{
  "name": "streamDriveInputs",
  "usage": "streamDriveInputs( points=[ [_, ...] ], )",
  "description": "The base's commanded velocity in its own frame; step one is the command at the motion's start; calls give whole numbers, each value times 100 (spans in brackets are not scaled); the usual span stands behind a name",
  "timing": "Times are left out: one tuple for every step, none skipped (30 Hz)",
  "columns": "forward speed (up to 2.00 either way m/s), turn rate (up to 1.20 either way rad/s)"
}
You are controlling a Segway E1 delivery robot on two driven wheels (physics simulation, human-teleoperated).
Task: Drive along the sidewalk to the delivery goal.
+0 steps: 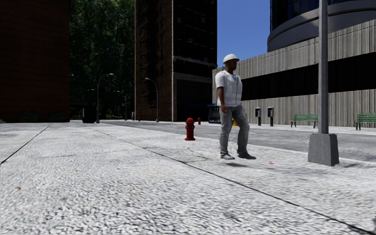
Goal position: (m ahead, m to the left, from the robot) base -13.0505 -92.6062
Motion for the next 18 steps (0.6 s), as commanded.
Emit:
streamDriveInputs(
  points=[
    [147,0],
    [147,0],
    [139,0],
    [132,0],
    [121,0],
    [103,0],
    [103,0],
    [82,0],
    [69,0],
    [65,0],
    [65,0],
    [64,0],
    [63,0],
    [63,-14],
    [63,-29],
    [63,-29],
    [63,-34],
    [63,-36]
  ],
)
